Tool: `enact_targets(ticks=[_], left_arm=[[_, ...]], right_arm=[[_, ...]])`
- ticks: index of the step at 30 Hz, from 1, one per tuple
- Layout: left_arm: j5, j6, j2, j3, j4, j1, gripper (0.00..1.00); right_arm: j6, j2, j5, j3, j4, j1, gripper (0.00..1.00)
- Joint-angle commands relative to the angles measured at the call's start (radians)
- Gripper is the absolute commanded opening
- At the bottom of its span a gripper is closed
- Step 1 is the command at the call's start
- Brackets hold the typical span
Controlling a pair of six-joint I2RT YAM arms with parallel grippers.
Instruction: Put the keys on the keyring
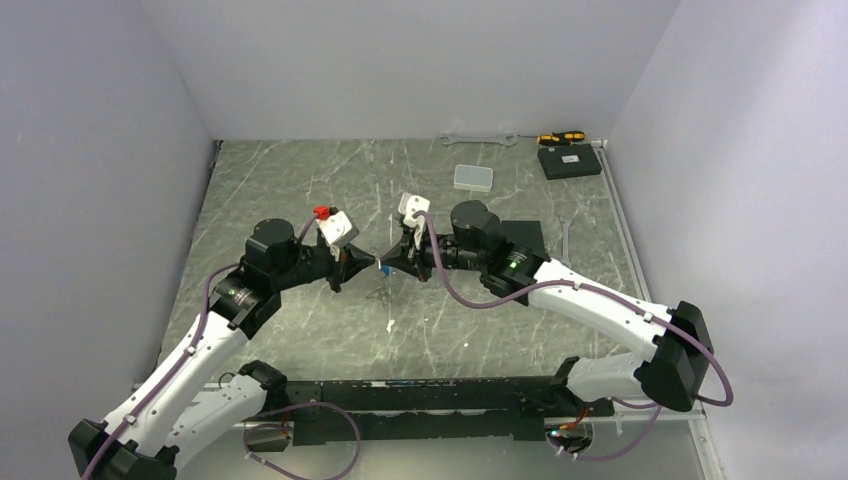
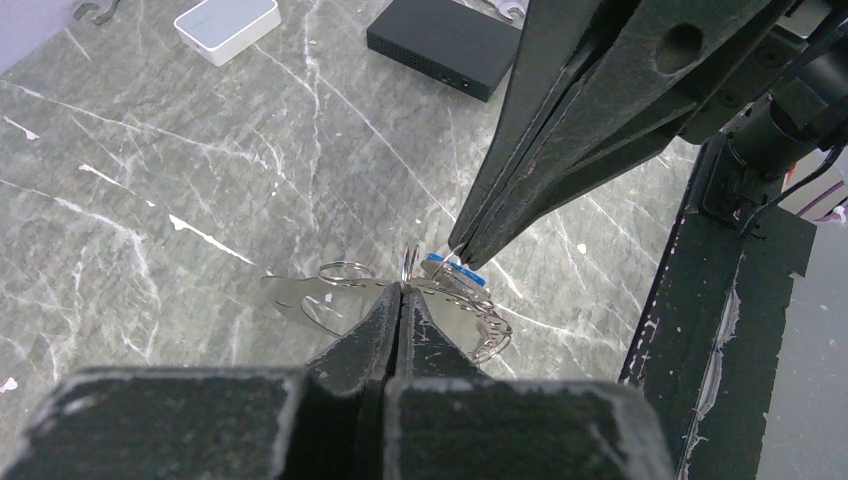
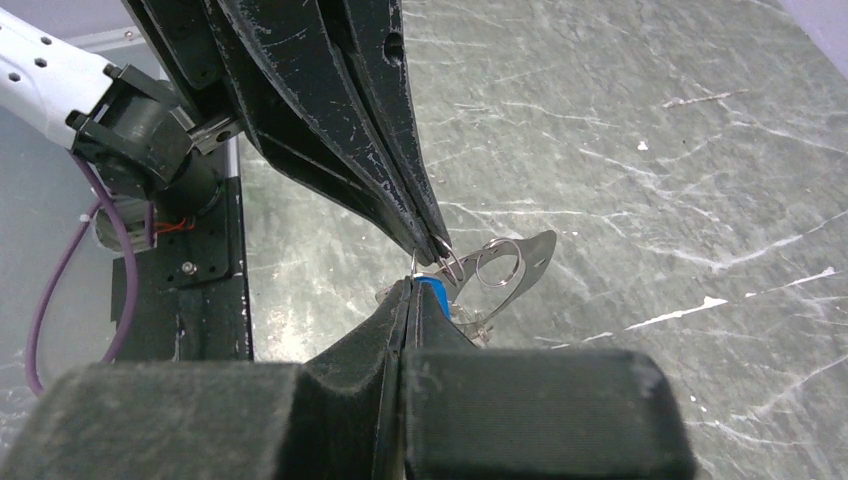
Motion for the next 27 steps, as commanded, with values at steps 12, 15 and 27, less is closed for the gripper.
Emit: enact_targets(ticks=[12,15,27], left_arm=[[0.030,0.001,-0.014,0.048,0.038,0.003,0.00],[0.034,0.007,-0.014,0.048,0.037,0.003,0.00],[0.050,0.021,-0.017,0.045,0.035,0.003,0.00]], right_arm=[[0.030,0.021,0.084,0.019,0.070,0.000,0.00],[0.034,0.020,0.097,0.018,0.071,0.000,0.00],[0.047,0.038,0.131,0.039,0.045,0.000,0.00]])
